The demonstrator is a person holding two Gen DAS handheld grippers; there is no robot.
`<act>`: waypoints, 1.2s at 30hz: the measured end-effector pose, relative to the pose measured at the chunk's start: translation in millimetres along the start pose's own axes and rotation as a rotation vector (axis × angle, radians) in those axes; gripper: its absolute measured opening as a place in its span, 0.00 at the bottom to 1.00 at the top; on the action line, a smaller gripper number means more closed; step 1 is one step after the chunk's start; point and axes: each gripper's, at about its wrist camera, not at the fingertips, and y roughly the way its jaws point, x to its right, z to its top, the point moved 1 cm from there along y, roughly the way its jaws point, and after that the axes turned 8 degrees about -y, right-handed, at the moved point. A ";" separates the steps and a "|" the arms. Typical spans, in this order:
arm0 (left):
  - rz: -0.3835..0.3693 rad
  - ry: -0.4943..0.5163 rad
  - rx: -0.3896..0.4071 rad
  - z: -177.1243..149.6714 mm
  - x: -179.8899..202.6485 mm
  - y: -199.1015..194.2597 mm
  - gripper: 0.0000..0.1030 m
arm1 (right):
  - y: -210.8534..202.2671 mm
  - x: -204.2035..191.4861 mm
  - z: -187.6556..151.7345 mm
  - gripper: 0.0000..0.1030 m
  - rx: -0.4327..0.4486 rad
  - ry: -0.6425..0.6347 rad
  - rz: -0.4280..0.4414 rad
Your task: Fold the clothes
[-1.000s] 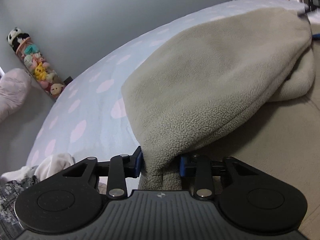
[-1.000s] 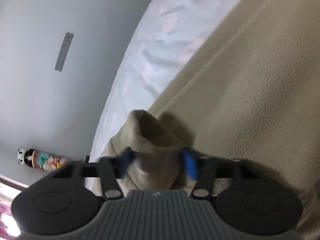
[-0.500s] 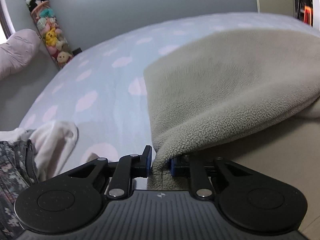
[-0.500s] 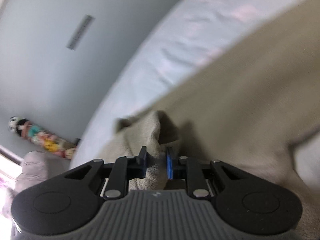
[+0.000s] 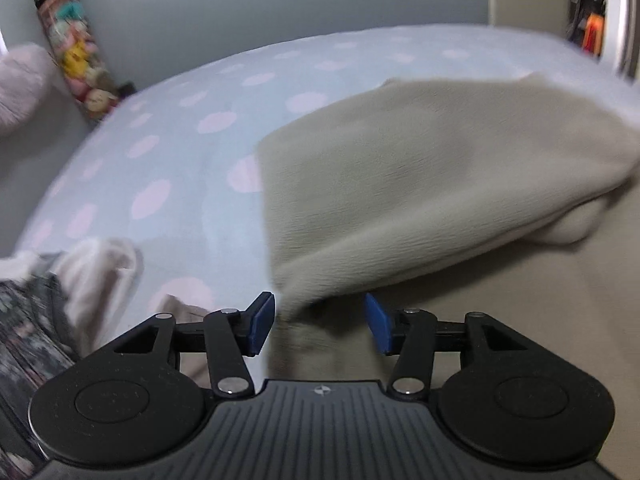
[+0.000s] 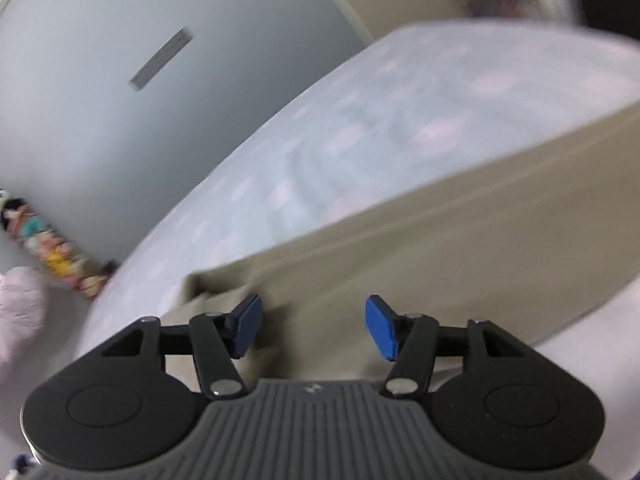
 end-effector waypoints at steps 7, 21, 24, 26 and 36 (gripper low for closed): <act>0.065 -0.066 0.130 9.8 -3.0 -13.2 0.47 | -102.2 124.2 51.2 0.60 0.079 0.063 -0.284; 0.215 -0.072 0.173 2.6 29.8 12.8 0.47 | -92.8 309.5 64.4 0.60 0.121 0.377 -0.436; 0.234 -0.054 0.148 5.1 35.7 19.4 0.47 | -76.0 325.3 67.5 0.60 0.108 0.397 -0.440; 0.251 -0.037 0.139 4.9 39.7 23.7 0.47 | -68.1 333.6 69.5 0.59 0.106 0.403 -0.428; 0.296 -0.001 0.098 3.9 44.3 32.2 0.47 | -69.8 301.8 93.9 0.23 0.114 0.280 -0.420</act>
